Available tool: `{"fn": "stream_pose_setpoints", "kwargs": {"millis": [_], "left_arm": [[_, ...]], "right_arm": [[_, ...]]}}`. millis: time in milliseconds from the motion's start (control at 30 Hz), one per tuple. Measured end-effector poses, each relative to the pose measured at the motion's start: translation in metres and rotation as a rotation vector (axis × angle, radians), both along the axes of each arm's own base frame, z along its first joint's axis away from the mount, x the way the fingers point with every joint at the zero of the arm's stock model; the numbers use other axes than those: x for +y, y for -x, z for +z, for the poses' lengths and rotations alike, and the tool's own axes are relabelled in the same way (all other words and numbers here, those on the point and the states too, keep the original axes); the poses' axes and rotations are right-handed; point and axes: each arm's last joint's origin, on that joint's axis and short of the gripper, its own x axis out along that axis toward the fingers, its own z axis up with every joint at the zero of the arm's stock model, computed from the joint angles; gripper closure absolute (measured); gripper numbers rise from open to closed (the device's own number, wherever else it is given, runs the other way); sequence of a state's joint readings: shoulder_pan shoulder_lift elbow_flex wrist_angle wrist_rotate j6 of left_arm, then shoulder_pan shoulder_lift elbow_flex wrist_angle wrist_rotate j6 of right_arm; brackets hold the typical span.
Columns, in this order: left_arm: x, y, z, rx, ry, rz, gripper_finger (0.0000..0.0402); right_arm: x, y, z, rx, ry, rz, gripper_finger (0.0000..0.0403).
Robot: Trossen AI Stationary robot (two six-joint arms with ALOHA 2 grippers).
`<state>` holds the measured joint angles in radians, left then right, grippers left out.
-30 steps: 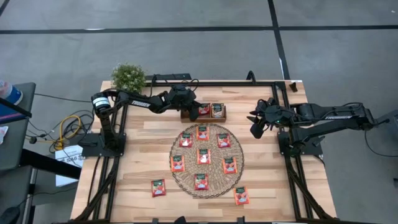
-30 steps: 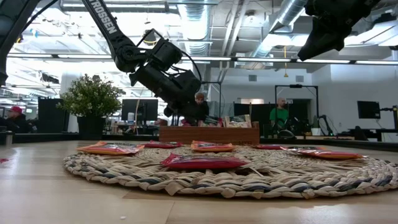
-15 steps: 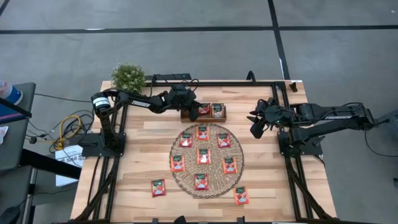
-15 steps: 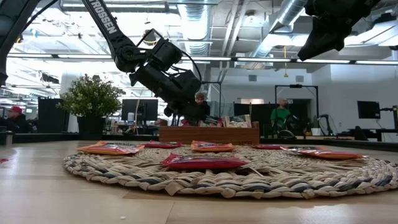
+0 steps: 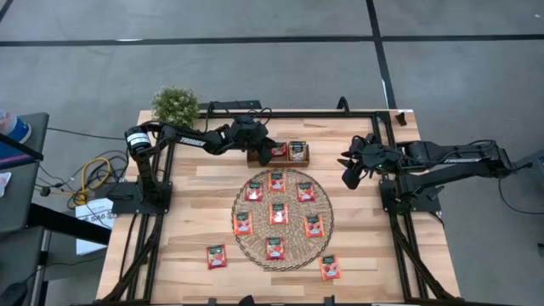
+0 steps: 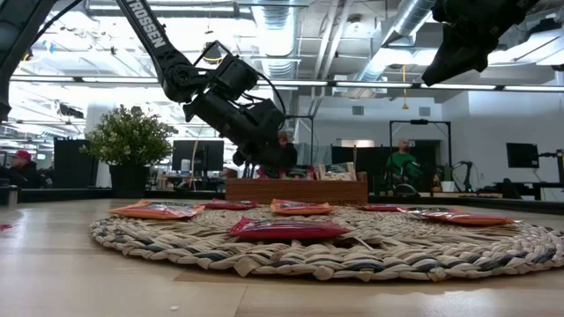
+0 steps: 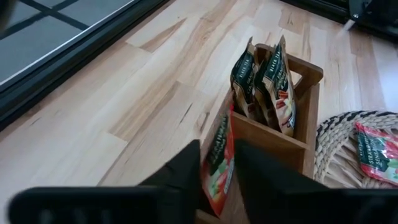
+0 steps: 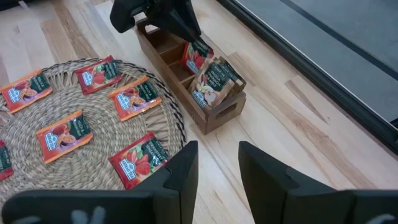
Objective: Pick & Place Tea
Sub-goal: Put the red tea bag into the middle section of the wooden organizer
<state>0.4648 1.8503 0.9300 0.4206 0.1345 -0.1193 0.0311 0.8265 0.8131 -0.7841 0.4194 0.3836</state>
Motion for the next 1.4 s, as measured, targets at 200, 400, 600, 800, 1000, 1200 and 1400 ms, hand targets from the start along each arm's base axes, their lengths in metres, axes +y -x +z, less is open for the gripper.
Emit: {"fn": "stream_pose_setpoints", "kwargs": {"millis": [200, 400, 600, 800, 1000, 1200, 1400], "left_arm": [[0.0, 0.0, 0.002, -0.006, 0.006, 0.004, 0.0238], [-0.008, 0.005, 0.037, -0.08, -0.028, -0.01, 0.0222], [-0.032, 0.036, 0.094, -0.073, -0.019, -0.034, 0.0222], [-0.068, 0.068, 0.105, 0.155, 0.098, -0.091, 0.0223], [-0.095, 0.079, 0.088, 0.382, 0.15, -0.151, 0.0223], [-0.106, 0.087, 0.062, 0.46, 0.145, -0.153, 0.0223], [-0.108, 0.095, 0.04, 0.457, 0.188, -0.115, 0.0223]], "right_arm": [[0.0, 0.0, 0.0, 0.0, -0.001, 0.001, 0.0296], [0.0, 0.0, 0.0, 0.0, -0.002, 0.001, 0.0296], [0.002, -0.008, 0.001, -0.031, -0.052, 0.065, 0.0296], [0.008, -0.042, -0.012, 0.018, -0.037, 0.274, 0.0296], [0.009, -0.081, -0.039, 0.099, 0.031, 0.347, 0.0296], [0.009, -0.102, -0.069, 0.207, 0.021, 0.371, 0.0296], [0.01, -0.113, -0.095, 0.299, -0.051, 0.406, 0.0296]]}}
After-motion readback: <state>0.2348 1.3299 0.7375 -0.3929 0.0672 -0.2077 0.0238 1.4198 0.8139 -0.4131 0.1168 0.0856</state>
